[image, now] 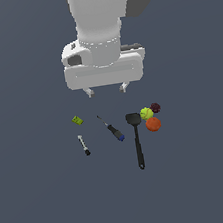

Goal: Pick up a designated object from a clutter of objects.

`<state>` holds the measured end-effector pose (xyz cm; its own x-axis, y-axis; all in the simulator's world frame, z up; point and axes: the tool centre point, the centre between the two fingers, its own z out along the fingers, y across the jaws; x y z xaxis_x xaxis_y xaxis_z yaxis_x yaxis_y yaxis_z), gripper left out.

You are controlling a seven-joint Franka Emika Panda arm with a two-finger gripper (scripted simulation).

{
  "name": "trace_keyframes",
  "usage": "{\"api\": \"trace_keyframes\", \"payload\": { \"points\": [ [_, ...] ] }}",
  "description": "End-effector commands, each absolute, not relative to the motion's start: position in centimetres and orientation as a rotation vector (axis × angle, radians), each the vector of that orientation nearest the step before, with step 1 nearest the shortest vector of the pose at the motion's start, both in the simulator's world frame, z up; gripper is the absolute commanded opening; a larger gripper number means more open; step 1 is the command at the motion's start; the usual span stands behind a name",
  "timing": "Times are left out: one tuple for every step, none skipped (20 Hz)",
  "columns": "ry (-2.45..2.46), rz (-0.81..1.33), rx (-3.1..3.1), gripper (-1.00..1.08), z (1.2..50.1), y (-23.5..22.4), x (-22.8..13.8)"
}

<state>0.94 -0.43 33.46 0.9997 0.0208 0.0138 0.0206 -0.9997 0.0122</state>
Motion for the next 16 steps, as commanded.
{"api": "trace_keyframes", "payload": {
  "points": [
    [0.032,0.022,3.129,1.00,33.5,-0.4,0.9],
    [0.035,0.022,3.129,1.00,33.5,-0.4,0.9],
    [0.043,0.022,3.127,1.00,33.5,-0.3,0.9],
    [0.055,0.023,3.124,1.00,33.6,-0.1,0.9],
    [0.073,0.024,3.120,1.00,33.8,0.1,0.9],
    [0.094,0.025,3.115,1.00,34.0,0.3,0.8],
    [0.112,0.025,3.110,1.00,34.2,0.5,0.8],
    [0.126,0.026,3.106,1.00,34.4,0.6,0.7],
    [0.134,0.026,3.104,1.00,34.6,0.7,0.7],
    [0.138,0.027,3.103,1.00,34.7,0.7,0.6],
    [0.138,0.027,3.103,1.00,34.7,0.7,0.6],
    [0.137,0.027,3.104,1.00,34.7,0.7,0.6],
    [0.134,0.027,3.104,1.00,34.7,0.7,0.7],
    [0.132,0.026,3.105,1.00,34.5,0.7,0.7],
    [0.130,0.026,3.105,1.00,34.3,0.8,0.8],
    [0.129,0.026,3.105,1.00,34.1,0.9,0.9]
  ]
}}
